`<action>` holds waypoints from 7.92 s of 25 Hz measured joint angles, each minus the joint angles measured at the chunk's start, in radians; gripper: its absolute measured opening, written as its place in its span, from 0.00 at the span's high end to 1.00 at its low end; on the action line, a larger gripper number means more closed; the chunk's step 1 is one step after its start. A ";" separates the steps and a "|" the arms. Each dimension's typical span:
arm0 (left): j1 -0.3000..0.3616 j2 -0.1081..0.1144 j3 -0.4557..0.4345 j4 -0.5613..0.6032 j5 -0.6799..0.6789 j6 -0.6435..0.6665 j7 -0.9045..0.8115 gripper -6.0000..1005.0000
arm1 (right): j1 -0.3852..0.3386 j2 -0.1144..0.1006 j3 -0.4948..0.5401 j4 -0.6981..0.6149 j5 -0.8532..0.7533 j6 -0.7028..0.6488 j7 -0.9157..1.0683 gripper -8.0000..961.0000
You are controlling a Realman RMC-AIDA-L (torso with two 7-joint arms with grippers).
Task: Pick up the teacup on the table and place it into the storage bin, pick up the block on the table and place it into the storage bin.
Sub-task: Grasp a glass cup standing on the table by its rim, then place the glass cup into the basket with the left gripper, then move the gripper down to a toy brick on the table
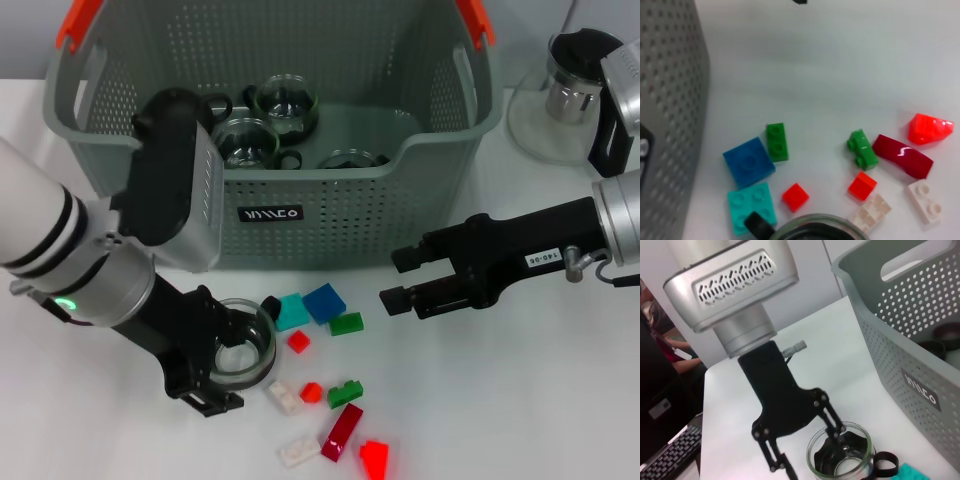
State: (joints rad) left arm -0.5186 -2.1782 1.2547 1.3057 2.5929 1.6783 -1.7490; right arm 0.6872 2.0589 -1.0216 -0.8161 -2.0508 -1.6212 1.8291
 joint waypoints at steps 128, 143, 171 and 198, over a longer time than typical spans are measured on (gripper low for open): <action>-0.468 0.109 -0.209 -0.530 0.007 -0.659 -0.513 0.92 | 0.018 -0.025 0.000 0.025 -0.025 -0.052 0.019 0.25; -0.463 0.091 -0.210 -0.519 0.021 -0.659 -0.514 0.90 | 0.014 -0.025 0.000 0.024 -0.025 -0.055 0.019 0.25; -0.212 0.054 -0.292 0.282 -0.101 -0.092 -0.594 0.24 | 0.024 -0.029 0.000 0.014 -0.025 -0.062 0.019 0.25; 0.074 0.006 -0.305 0.147 -0.398 0.284 -0.096 0.25 | 0.031 -0.047 -0.002 0.021 -0.025 -0.058 0.019 0.25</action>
State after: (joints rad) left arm -0.4443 -2.1720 0.9498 1.4524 2.1951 1.9620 -1.8447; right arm 0.7181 2.0124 -1.0233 -0.7948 -2.0754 -1.6789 1.8481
